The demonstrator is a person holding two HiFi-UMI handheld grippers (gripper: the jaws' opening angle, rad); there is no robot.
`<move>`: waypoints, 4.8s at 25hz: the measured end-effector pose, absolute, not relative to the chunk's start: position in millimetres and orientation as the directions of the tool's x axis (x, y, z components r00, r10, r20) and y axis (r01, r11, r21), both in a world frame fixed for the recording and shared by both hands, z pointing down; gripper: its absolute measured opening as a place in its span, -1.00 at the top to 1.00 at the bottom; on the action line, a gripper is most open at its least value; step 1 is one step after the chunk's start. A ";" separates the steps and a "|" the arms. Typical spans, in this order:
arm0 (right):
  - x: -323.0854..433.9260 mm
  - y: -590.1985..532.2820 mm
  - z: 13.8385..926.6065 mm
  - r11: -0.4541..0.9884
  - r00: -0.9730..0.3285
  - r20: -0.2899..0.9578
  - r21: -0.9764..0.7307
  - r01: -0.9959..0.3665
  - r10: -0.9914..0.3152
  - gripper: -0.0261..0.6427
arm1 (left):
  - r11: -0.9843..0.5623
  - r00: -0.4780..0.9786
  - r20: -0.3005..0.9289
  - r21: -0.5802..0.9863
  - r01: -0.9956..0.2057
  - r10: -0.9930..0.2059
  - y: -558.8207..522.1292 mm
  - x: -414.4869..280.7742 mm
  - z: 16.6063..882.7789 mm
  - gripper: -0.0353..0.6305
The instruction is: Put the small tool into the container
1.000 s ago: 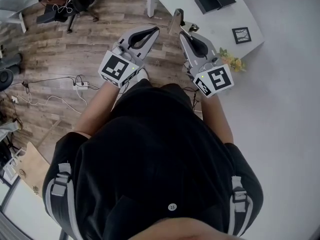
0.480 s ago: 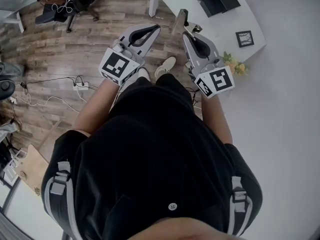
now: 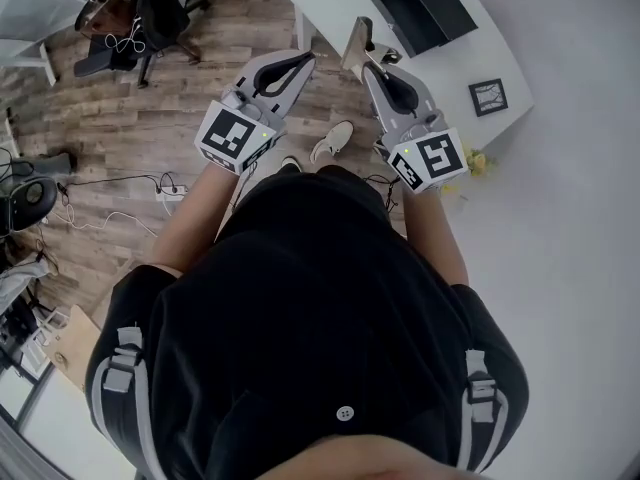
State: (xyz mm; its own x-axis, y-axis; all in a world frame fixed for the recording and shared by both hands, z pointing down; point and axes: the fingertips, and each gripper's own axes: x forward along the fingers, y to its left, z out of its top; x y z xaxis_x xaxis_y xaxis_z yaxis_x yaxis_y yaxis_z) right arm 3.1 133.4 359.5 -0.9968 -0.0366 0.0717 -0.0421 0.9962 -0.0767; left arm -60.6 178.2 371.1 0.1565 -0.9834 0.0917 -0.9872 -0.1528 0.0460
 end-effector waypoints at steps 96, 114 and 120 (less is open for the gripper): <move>-38.2 -198.4 715.6 0.838 -0.354 0.928 -0.096 -0.538 -0.121 0.75 | -0.737 0.768 0.346 0.248 -0.629 -0.539 -233.0 -116.6 566.9 0.87; -27.5 -219.3 636.6 0.813 -0.369 0.884 0.022 -0.581 -0.288 0.71 | -0.761 0.783 0.309 0.218 -0.611 -0.540 -231.7 -114.4 539.3 0.87; -34.5 -213.1 590.4 0.791 -0.453 0.812 0.017 -0.611 -0.367 0.72 | -0.774 0.789 0.306 0.203 -0.600 -0.532 -227.7 -108.6 528.7 0.87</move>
State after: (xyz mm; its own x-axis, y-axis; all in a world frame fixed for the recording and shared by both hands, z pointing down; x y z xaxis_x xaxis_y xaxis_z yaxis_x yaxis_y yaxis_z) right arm -34.5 -213.1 590.4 -0.4531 -0.3669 0.8125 -0.6110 0.7915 0.0167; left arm -108.6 -227.7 528.7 0.7894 -0.5324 0.3057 -0.6003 -0.7735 0.2031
